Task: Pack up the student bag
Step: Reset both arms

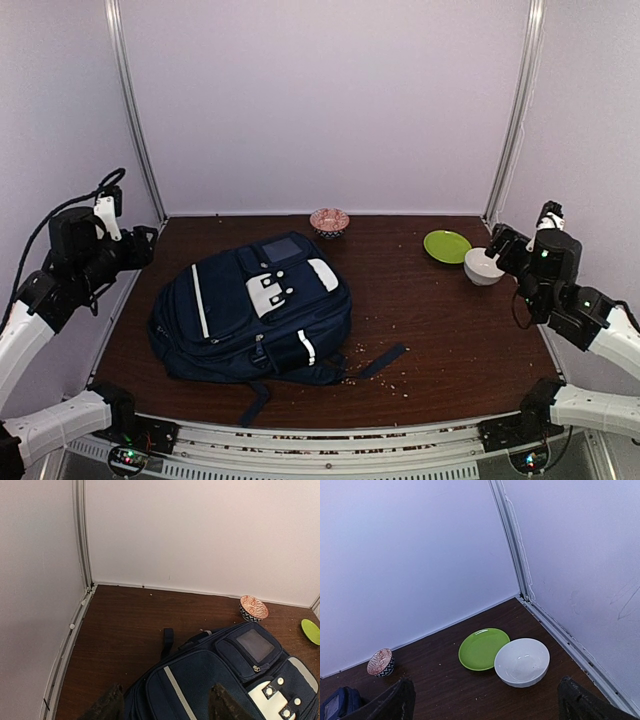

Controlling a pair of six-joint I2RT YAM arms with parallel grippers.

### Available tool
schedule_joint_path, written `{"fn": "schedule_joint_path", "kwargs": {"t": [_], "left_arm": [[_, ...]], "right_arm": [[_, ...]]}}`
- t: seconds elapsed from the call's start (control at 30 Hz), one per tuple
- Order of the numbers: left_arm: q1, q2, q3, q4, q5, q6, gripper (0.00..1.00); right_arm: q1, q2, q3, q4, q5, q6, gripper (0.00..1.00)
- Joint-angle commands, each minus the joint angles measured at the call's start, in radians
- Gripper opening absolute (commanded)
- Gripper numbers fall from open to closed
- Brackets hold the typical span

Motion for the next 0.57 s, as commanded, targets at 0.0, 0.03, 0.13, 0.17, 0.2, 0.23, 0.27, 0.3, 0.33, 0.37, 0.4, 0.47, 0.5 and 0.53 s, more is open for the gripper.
{"fn": "schedule_joint_path", "kwargs": {"t": [0.0, 0.03, 0.13, 0.17, 0.2, 0.23, 0.27, 0.3, 0.33, 0.37, 0.4, 0.47, 0.5, 0.53], "left_arm": [[-0.003, 0.003, -0.009, 0.05, -0.017, -0.002, 0.98], [-0.003, 0.008, -0.005, 0.045, -0.02, -0.001, 0.98], [-0.003, 0.011, -0.001, 0.042, -0.025, 0.007, 0.98], [-0.003, 0.011, -0.002, 0.043, -0.031, 0.007, 0.98], [-0.002, 0.009, -0.004, 0.044, -0.036, 0.006, 0.98], [-0.002, 0.009, -0.004, 0.043, -0.041, 0.006, 0.98], [-0.002, 0.01, -0.004, 0.043, -0.044, 0.005, 0.98], [-0.002, 0.009, -0.004, 0.044, -0.044, 0.005, 0.98], [-0.002, 0.009, -0.005, 0.045, -0.041, 0.005, 0.98], [-0.002, 0.01, -0.006, 0.046, -0.036, 0.006, 0.98], [-0.002, 0.01, -0.006, 0.046, -0.034, 0.007, 0.98], [-0.003, 0.006, -0.006, 0.046, -0.036, 0.009, 0.97], [-0.002, 0.003, -0.008, 0.049, -0.042, 0.008, 0.97], [-0.002, 0.0, -0.007, 0.048, -0.05, 0.007, 0.98]], "right_arm": [[-0.007, 0.004, 0.018, -0.015, 0.033, 0.007, 1.0], [-0.008, 0.001, 0.011, -0.003, 0.028, -0.004, 0.99], [-0.008, -0.007, -0.005, 0.017, 0.022, -0.019, 0.99], [-0.008, -0.007, -0.009, 0.019, 0.024, -0.02, 0.99], [-0.008, -0.008, -0.01, 0.019, 0.029, -0.022, 1.0], [-0.009, -0.007, -0.011, 0.02, 0.032, -0.025, 1.0], [-0.009, -0.008, -0.011, 0.021, 0.035, -0.029, 0.99], [-0.009, -0.007, -0.013, 0.023, 0.036, -0.035, 1.0], [-0.009, -0.007, -0.016, 0.026, 0.035, -0.041, 1.0], [-0.009, -0.006, -0.017, 0.028, 0.035, -0.043, 1.0], [-0.009, -0.004, -0.018, 0.027, 0.034, -0.043, 1.0], [-0.009, -0.003, -0.017, 0.028, 0.026, -0.043, 1.0], [-0.009, -0.003, -0.016, 0.028, 0.024, -0.042, 0.99], [-0.01, -0.003, -0.017, 0.029, 0.02, -0.043, 0.99]]}}
